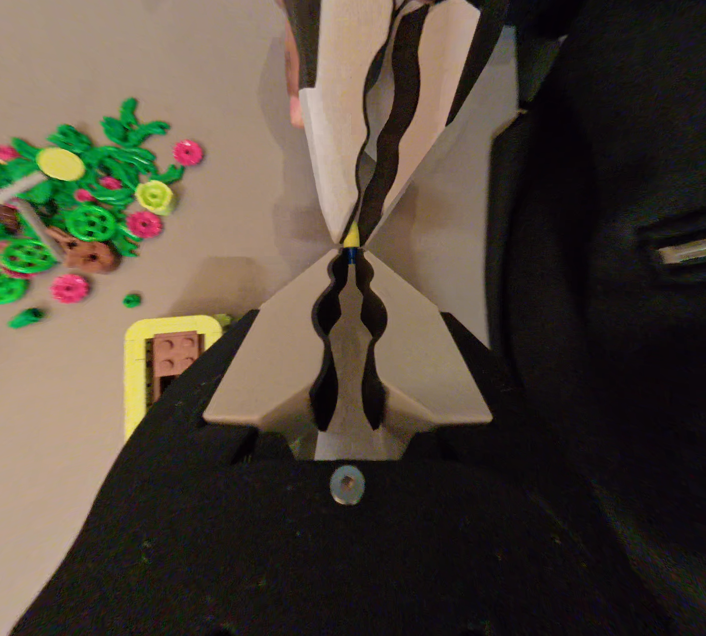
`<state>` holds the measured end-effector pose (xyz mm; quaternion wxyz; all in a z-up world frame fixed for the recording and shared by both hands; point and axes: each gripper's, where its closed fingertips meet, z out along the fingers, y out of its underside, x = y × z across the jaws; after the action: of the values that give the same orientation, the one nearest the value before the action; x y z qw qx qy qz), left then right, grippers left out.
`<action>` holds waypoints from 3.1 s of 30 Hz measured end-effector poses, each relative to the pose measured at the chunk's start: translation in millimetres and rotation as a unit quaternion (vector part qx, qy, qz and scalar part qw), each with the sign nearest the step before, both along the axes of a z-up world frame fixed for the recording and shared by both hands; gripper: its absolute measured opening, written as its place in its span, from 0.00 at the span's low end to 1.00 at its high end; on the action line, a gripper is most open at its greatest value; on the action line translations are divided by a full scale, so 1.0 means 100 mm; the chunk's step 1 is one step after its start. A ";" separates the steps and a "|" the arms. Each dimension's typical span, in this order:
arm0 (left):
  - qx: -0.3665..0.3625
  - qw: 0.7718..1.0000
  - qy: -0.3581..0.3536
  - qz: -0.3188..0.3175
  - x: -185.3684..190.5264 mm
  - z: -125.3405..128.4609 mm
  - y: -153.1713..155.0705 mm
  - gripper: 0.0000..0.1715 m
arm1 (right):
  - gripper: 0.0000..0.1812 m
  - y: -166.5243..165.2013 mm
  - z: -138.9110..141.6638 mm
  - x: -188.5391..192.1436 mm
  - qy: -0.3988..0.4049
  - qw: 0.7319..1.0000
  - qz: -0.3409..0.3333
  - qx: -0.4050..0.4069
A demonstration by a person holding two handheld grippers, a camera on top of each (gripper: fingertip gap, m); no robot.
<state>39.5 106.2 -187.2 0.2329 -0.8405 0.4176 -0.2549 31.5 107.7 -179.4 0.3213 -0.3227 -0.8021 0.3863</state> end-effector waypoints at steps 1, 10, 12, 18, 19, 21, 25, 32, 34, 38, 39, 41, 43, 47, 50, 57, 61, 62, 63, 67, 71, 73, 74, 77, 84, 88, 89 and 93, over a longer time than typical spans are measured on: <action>-0.031 0.999 -0.019 0.001 0.01 0.00 -0.03 0.01 | 0.04 -0.02 0.00 0.01 0.005 1.000 0.010 0.005; -0.325 0.910 -0.258 0.022 0.21 0.27 -0.24 0.00 | 0.04 -0.19 0.22 0.16 0.069 0.994 0.078 -0.045; -0.364 0.881 -0.300 0.027 0.23 0.34 -0.25 0.00 | 0.03 -0.19 0.28 0.17 0.078 0.992 0.080 -0.063; -0.262 0.940 -0.216 0.032 0.19 0.20 -0.19 0.00 | 0.03 -0.15 0.16 0.16 -0.047 0.982 0.032 -0.182; -0.234 0.951 -0.198 0.030 0.19 0.21 -0.17 0.01 | 0.03 -0.13 0.17 0.16 -0.078 0.971 0.020 -0.227; -0.179 0.968 -0.172 0.033 0.16 0.23 -0.10 0.01 | 0.03 -0.08 0.20 0.14 -0.109 0.949 0.004 -0.297; -0.067 0.994 -0.083 0.018 0.11 0.16 -0.05 0.01 | 0.03 -0.04 0.16 0.12 -0.168 0.909 -0.013 -0.381; -0.161 0.963 -0.205 0.062 0.12 0.34 -0.07 0.01 | 0.03 -0.05 0.31 0.12 -0.122 0.914 0.015 -0.386; -0.196 0.948 -0.241 0.068 0.15 0.39 -0.10 0.01 | 0.03 -0.07 0.35 0.14 -0.095 0.928 0.029 -0.360; -0.270 0.901 -0.330 0.085 0.17 0.56 -0.09 0.00 | 0.03 -0.07 0.50 0.16 0.017 0.956 0.052 -0.288; -0.282 0.894 -0.337 0.084 0.18 0.56 -0.11 0.00 | 0.03 -0.07 0.51 0.16 0.024 0.958 0.055 -0.280; -0.289 0.889 -0.344 0.085 0.19 0.56 -0.12 0.00 | 0.03 -0.09 0.50 0.17 0.020 0.958 0.058 -0.282; -0.259 0.909 -0.315 0.084 0.17 0.50 -0.11 0.00 | 0.03 -0.08 0.46 0.16 -0.017 0.950 0.047 -0.308; -0.144 0.963 -0.216 0.072 0.13 0.41 -0.06 0.01 | 0.03 -0.04 0.39 0.13 -0.128 0.894 0.015 -0.428; -0.053 0.988 -0.131 0.059 0.08 0.31 -0.03 0.01 | 0.03 -0.01 0.32 0.11 -0.174 0.868 -0.004 -0.466; -0.041 0.987 -0.142 0.071 0.09 0.36 -0.04 0.01 | 0.03 -0.02 0.36 0.12 -0.185 0.847 0.007 -0.499; -0.149 0.947 -0.261 0.112 0.10 0.46 -0.07 0.00 | 0.03 -0.04 0.44 0.12 -0.103 0.897 0.029 -0.429; -0.169 0.935 -0.288 0.116 0.11 0.51 -0.08 0.00 | 0.03 -0.04 0.47 0.13 -0.084 0.903 0.036 -0.419; -0.195 0.919 -0.319 0.121 0.12 0.57 -0.08 0.00 | 0.03 -0.04 0.52 0.14 -0.059 0.909 0.044 -0.409; -0.277 0.867 -0.394 0.128 0.14 0.67 -0.11 0.00 | 0.03 -0.07 0.60 0.16 -0.007 0.926 0.057 -0.373; -0.316 0.835 -0.432 0.128 0.15 0.70 -0.13 0.00 | 0.03 -0.08 0.62 0.16 0.027 0.938 0.061 -0.339; -0.267 0.870 -0.396 0.125 0.14 0.66 -0.13 0.00 | 0.03 -0.08 0.59 0.16 0.007 0.936 0.058 -0.347; -0.236 0.888 -0.374 0.124 0.14 0.65 -0.11 0.00 | 0.03 -0.06 0.58 0.15 0.000 0.933 0.053 -0.357; -0.137 0.945 -0.275 0.111 0.10 0.55 -0.09 0.06 | 0.03 0.03 0.48 0.10 -0.042 0.927 0.015 -0.372; 0.186 0.977 0.072 0.075 -0.17 0.17 0.17 0.11 | 0.03 0.10 0.20 -0.02 -0.140 0.902 -0.064 -0.403; 0.290 0.937 0.184 0.059 -0.29 0.10 0.30 0.04 | 0.03 0.19 0.19 -0.15 -0.161 0.847 -0.104 -0.496; 0.304 0.930 0.198 0.057 -0.30 0.09 0.32 0.04 | 0.03 0.19 0.21 -0.17 -0.162 0.832 -0.104 -0.521; 0.315 0.924 0.210 0.058 -0.29 0.07 0.36 0.03 | 0.03 0.22 0.15 -0.25 -0.168 0.810 -0.134 -0.546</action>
<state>10.3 142.0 -180.2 0.4073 -0.7808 0.4659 0.0857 6.9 129.8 -163.9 0.0004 -0.6089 -0.4493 0.6537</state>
